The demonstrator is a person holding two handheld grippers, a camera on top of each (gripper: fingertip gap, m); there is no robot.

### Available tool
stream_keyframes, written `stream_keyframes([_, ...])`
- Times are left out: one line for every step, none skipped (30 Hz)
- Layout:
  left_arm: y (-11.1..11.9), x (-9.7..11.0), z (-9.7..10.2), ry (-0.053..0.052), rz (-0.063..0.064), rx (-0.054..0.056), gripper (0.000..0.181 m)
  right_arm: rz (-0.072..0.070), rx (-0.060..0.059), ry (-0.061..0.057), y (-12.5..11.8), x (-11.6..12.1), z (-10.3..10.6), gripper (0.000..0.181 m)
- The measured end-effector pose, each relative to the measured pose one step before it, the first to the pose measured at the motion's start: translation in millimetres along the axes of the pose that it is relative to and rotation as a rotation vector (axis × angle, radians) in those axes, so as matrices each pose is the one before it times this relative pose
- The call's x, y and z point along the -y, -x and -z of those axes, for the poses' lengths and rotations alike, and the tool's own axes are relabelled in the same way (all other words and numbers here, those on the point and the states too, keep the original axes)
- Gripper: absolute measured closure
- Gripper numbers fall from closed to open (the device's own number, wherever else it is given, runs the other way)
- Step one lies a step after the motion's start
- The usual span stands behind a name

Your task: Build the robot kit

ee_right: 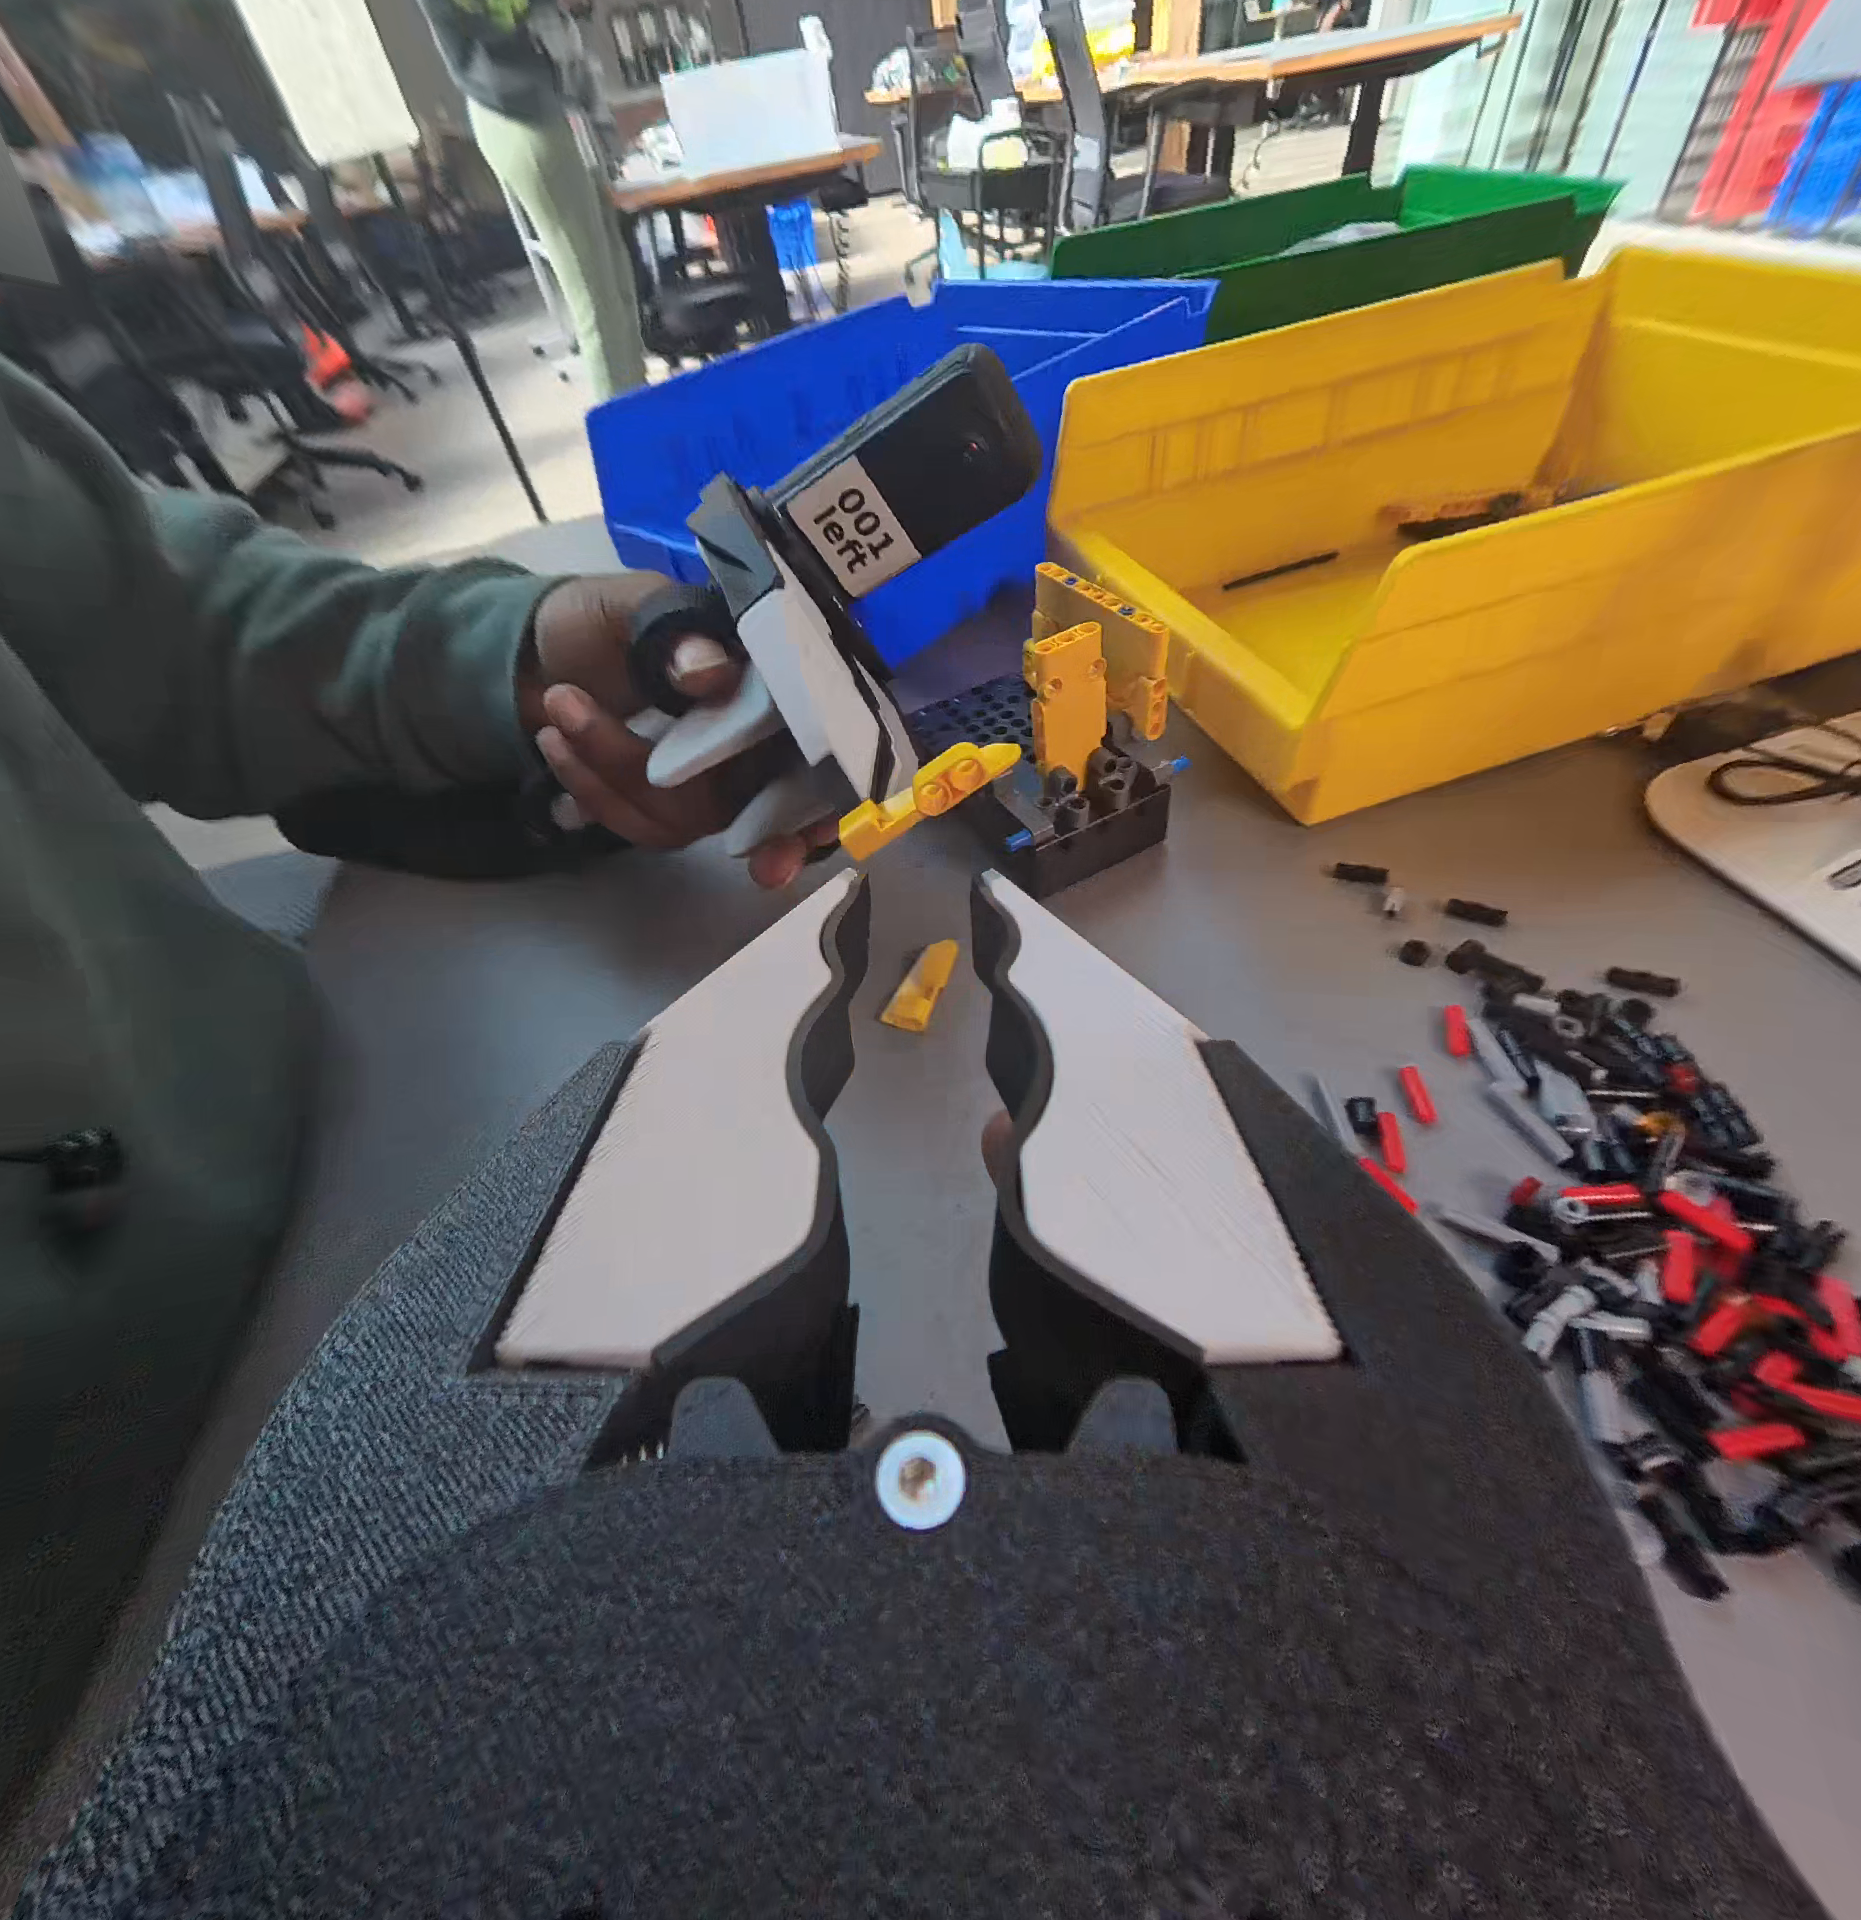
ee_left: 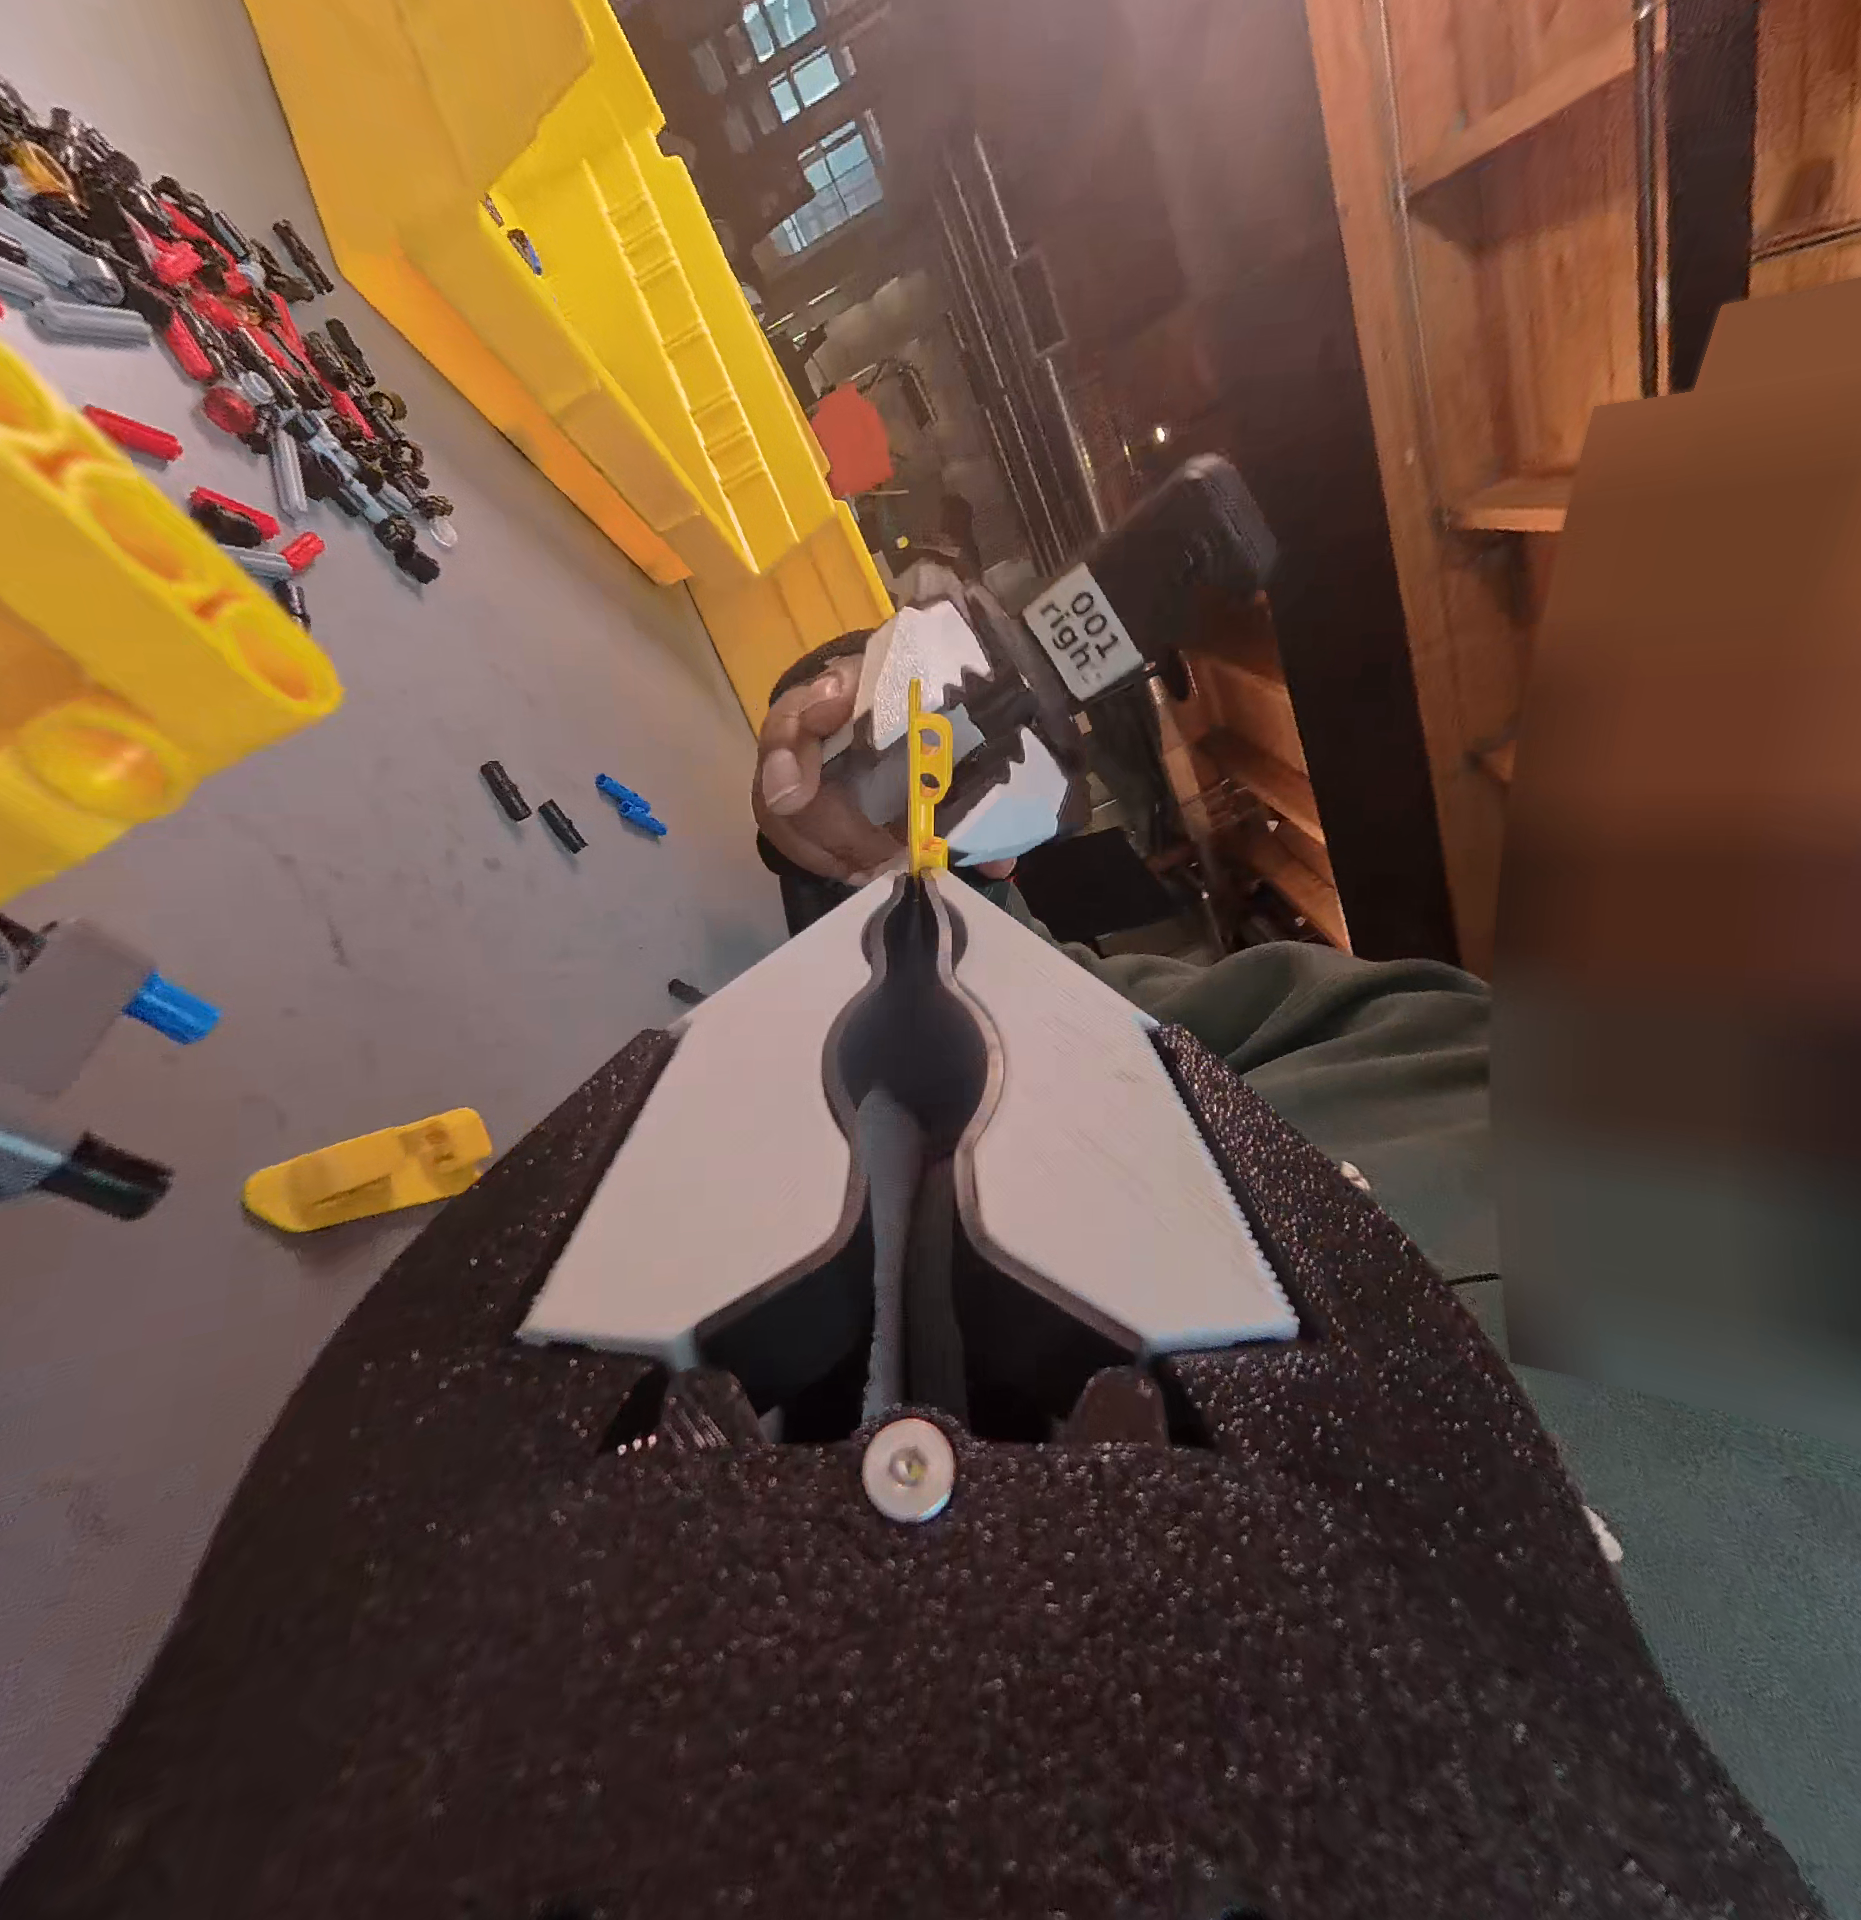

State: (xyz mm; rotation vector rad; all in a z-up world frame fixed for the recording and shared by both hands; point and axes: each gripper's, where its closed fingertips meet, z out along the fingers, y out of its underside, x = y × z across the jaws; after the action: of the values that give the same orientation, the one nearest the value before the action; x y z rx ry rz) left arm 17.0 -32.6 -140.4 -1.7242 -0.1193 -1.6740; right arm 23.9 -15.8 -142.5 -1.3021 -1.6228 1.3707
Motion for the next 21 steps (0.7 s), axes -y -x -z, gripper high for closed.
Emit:
stream_keyframes([0.03, 1.08, 0.38, -0.0070, 0.0112, -0.0049, 0.181, 0.0706, -0.0325, 0.0230, 0.74, -2.43, -2.41, 0.160])
stream_keyframes([0.15, 0.46, 0.23, -0.0031, 0.0070, -0.0014, 0.181, 0.0546, -0.0164, 0.0184, 2.53, -2.18, -2.60, 0.156])
stream_keyframes([0.51, -0.17, -0.08, 0.0002, 0.0022, 0.0020, 0.181, 0.0403, -0.0142, 0.0095, 2.26, -1.08, -2.53, 0.154])
stream_keyframes([0.11, -0.16, -0.03, -0.0003, 0.0015, 0.0006, 0.181, 0.0302, -0.0138, 0.0054, 1.29, -0.52, -2.13, 0.152])
stream_keyframes([-0.13, -0.04, -0.10, -0.0004, 0.0017, -0.0006, 0.181, 0.0249, -0.0117, 0.0057, 0.75, -0.54, -1.68, 0.151])
stream_keyframes([-0.12, -0.25, -0.07, 0.0008, -0.0001, 0.0002, 0.181, 0.0219, -0.0168, 0.0045, -0.72, -0.29, -0.99, 0.150])
stream_keyframes([0.00, -0.18, -0.10, 0.0005, -0.0015, 0.0010, 0.181, 0.0216, -0.0205, -0.0010, -1.66, 0.38, -0.35, 0.150])
stream_keyframes([-0.14, -0.04, 0.08, 0.0001, -0.0019, 0.0006, 0.181, 0.0162, -0.0147, -0.0003, -1.18, 0.44, -0.03, 0.150])
stream_keyframes([-0.15, -0.12, -0.02, 0.0005, -0.0012, 0.0000, 0.181, 0.0088, -0.0072, -0.0022, -0.58, 0.69, 0.31, 0.150])
stream_keyframes([0.03, -0.05, -0.07, 0.0006, -0.0016, 0.0008, 0.181, 0.0024, -0.0032, -0.0059, -0.28, 1.02, 0.52, 0.150])
stream_keyframes([0.10, -0.09, -0.03, 0.0003, -0.0017, 0.0016, 0.181, -0.0033, 0.0006, -0.0027, -0.07, 0.58, 0.28, 0.150])
stream_keyframes([0.21, -0.19, -0.12, 0.0006, -0.0013, 0.0010, 0.181, -0.0032, 0.0017, 0.0012, 0.05, -0.15, 0.09, 0.150])
stream_keyframes([-0.05, -0.26, -0.08, 0.0014, -0.0009, 0.0001, 0.181, 0.0006, -0.0016, 0.0012, -0.32, -0.31, 0.17, 0.150])
stream_keyframes([0.01, -0.42, -0.24, 0.0023, -0.0009, 0.0004, 0.181, 0.0029, -0.0025, -0.0022, -0.34, 0.15, 0.17, 0.150])
stream_keyframes([0.22, -0.40, -0.23, 0.0017, -0.0019, 0.0017, 0.181, 0.0008, -0.0002, -0.0036, 0.19, 0.62, 0.24, 0.151])
stream_keyframes([0.04, -0.33, -0.13, 0.0013, -0.0021, 0.0011, 0.181, -0.0003, 0.0005, -0.0039, 0.09, 0.92, 0.25, 0.151])
stream_keyframes([-0.01, -0.19, -0.09, 0.0015, -0.0020, 0.0011, 0.181, 0.0006, -0.0005, -0.0030, 0.11, 0.66, 0.21, 0.151])
stream_keyframes([0.21, -0.24, -0.06, 0.0010, -0.0023, 0.0021, 0.181, 0.0019, -0.0022, -0.0012, -0.22, 0.33, 0.22, 0.151])
stream_keyframes([0.06, -0.12, -0.04, 0.0008, -0.0008, 0.0008, 0.181, 0.0013, -0.0015, 0.0006, -0.20, 0.01, 0.15, 0.151])
stream_keyframes([0.01, -0.14, -0.07, 0.0009, 0.0006, -0.0004, 0.181, 0.0003, -0.0009, -0.0007, -0.10, 0.05, 0.14, 0.151])
stream_keyframes([0.42, -0.24, -0.02, 0.0004, 0.0002, 0.0013, 0.181, -0.0003, 0.0026, -0.0016, 0.58, 0.09, 0.12, 0.152])
